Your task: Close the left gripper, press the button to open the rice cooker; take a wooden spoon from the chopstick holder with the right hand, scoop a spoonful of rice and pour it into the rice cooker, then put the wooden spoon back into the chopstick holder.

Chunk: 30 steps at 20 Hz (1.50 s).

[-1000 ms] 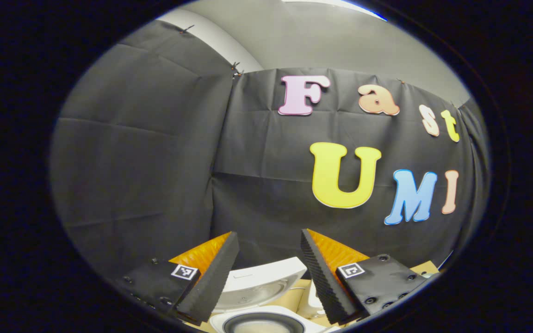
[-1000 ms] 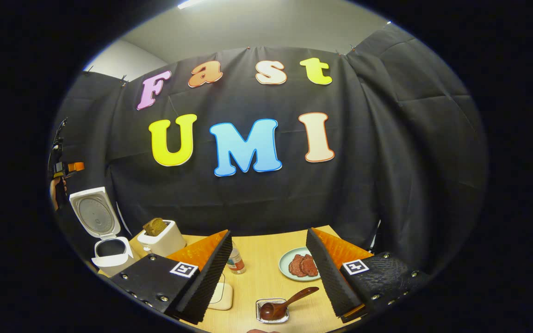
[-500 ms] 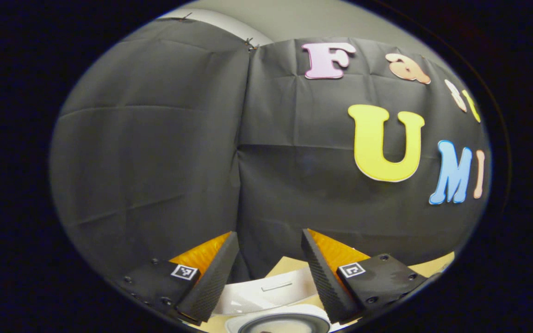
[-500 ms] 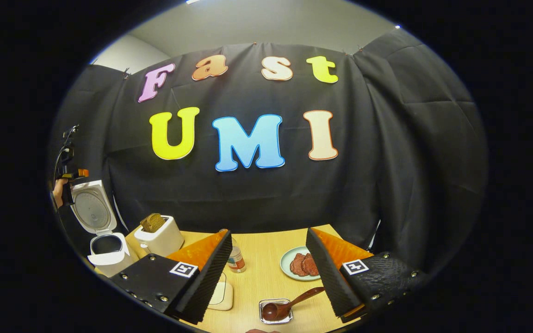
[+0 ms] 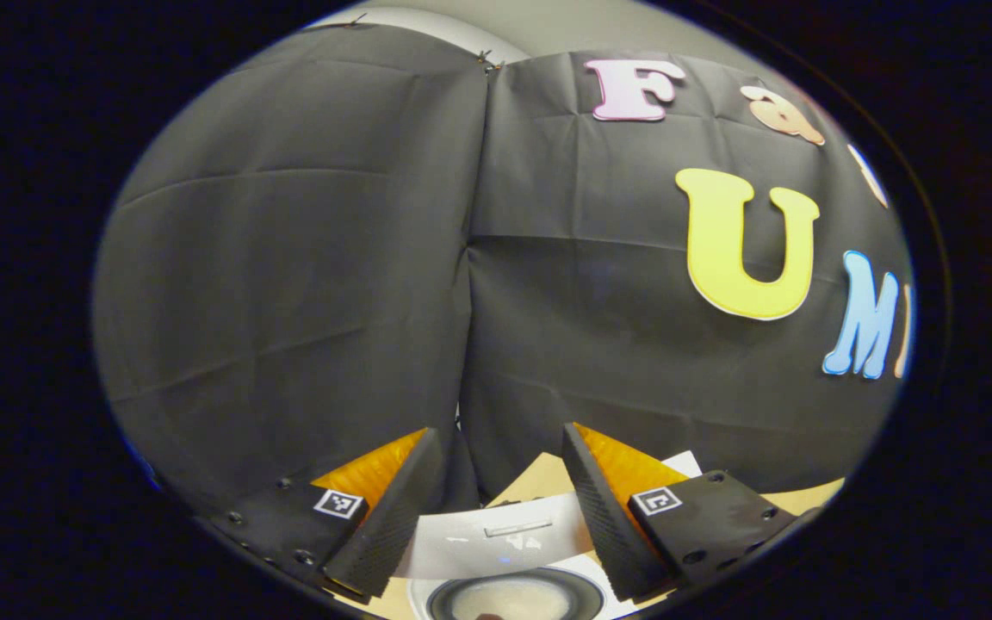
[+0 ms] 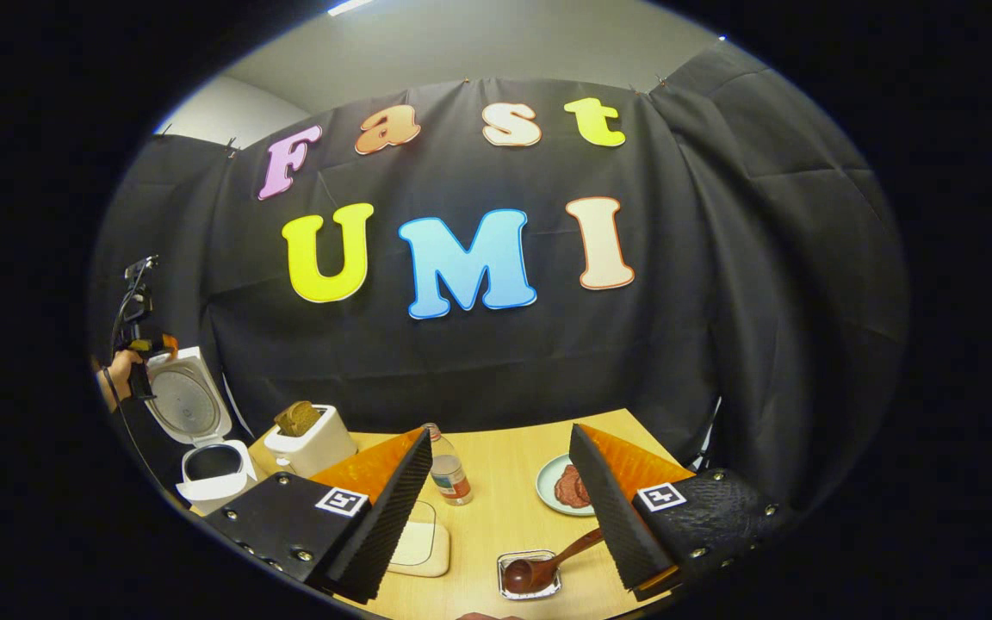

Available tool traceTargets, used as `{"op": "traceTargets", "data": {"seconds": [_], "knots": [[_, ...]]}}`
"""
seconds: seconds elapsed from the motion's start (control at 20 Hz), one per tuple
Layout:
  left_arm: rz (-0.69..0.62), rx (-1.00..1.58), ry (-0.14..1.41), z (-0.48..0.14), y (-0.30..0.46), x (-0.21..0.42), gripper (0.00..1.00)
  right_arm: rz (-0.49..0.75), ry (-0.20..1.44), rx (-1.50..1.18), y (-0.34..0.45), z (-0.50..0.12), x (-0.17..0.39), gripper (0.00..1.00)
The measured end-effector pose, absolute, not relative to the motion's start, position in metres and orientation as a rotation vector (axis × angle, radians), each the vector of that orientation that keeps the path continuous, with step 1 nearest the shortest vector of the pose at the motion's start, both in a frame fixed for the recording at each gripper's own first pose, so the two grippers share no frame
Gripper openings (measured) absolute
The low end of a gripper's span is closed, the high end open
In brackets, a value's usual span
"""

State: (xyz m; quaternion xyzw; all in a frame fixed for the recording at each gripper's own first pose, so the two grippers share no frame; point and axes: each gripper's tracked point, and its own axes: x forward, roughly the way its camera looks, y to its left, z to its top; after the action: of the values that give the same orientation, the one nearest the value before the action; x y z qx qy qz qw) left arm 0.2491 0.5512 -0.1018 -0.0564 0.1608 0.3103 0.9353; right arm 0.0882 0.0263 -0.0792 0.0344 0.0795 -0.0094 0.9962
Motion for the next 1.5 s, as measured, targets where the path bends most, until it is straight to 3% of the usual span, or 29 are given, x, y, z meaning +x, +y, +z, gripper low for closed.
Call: {"op": "traceTargets", "data": {"seconds": [0.25, 0.3, 0.75, 1.1, 1.25, 1.4, 1.5], "knots": [[0.603, -0.108, 0.309, -0.107, 0.515, 0.218, 0.97, 0.053, 0.135, 0.068, 0.043, -0.069, 0.079, 0.98], [0.594, -0.104, 0.306, -0.108, 0.506, 0.214, 0.93, 0.063, 0.136, 0.06, 0.043, -0.069, 0.078, 0.98], [0.602, -0.112, 0.323, -0.154, 0.437, 0.161, 0.99, 0.088, 0.13, 0.065, 0.038, -0.057, 0.063, 0.98], [0.565, -0.155, 0.4, -0.219, 0.392, 0.129, 0.92, 0.112, 0.13, 0.04, 0.05, -0.056, 0.054, 0.98], [0.555, -0.145, 0.442, -0.238, 0.386, 0.122, 1.0, 0.115, 0.131, 0.021, 0.053, -0.057, 0.048, 0.98], [0.543, -0.128, 0.461, -0.246, 0.384, 0.12, 0.92, 0.107, 0.139, 0.02, 0.052, -0.06, 0.045, 0.98], [0.535, -0.133, 0.479, -0.252, 0.383, 0.119, 0.96, 0.099, 0.149, 0.03, 0.051, -0.063, 0.042, 0.98]]}}
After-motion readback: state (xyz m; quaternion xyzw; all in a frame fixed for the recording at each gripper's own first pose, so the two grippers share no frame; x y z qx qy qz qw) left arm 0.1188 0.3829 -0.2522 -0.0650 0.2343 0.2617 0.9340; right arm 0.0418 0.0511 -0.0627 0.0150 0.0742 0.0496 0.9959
